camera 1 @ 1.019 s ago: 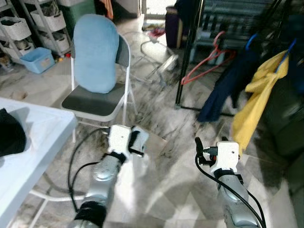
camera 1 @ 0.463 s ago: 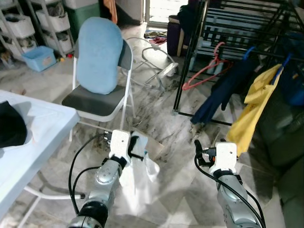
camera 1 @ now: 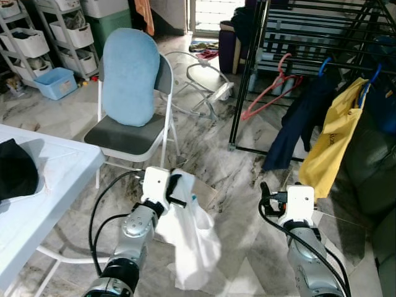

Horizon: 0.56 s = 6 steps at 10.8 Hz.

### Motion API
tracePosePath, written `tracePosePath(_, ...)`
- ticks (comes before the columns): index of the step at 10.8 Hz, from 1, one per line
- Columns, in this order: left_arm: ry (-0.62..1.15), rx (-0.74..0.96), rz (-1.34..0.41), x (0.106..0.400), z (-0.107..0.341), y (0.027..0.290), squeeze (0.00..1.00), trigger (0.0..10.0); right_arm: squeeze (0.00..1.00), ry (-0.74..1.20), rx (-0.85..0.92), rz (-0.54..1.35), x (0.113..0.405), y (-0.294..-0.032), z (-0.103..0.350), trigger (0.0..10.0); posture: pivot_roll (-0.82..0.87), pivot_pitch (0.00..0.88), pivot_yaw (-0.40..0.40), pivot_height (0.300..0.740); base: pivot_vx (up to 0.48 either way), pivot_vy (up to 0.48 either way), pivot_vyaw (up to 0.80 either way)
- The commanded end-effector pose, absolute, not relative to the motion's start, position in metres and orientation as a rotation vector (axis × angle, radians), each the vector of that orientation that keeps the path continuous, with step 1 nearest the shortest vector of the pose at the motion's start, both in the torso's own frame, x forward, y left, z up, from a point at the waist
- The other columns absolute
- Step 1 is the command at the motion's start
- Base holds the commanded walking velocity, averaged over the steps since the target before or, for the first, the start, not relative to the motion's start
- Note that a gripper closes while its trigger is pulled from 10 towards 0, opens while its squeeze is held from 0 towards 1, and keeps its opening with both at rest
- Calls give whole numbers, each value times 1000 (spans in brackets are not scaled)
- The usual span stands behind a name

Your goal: Hang hanger

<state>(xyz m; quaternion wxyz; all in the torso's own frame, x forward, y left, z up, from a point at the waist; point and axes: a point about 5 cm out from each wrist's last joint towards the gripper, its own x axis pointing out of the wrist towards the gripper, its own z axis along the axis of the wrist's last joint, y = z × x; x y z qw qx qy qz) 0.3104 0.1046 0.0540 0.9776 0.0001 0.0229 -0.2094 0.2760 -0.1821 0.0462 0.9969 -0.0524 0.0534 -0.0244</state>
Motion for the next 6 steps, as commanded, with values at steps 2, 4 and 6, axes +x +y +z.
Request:
tracePosePath(2,-36,-10,-432,320,74,104,0,10000,0,64,-131,-12,274,-174,54,10000,-216,51,47,740,0,0,0)
tracePosePath(4,-47,-19,-463,322,79,102,0,10000,0,58,-116,-25,272,-173,55,10000,-218,72,57,740,0,150,-572)
tracePosePath(6,-39,-10,-479,320,77,102,0,10000,0,60,-114,-21,268,-168,53,10000,-216,96,69,740,0,354,-578)
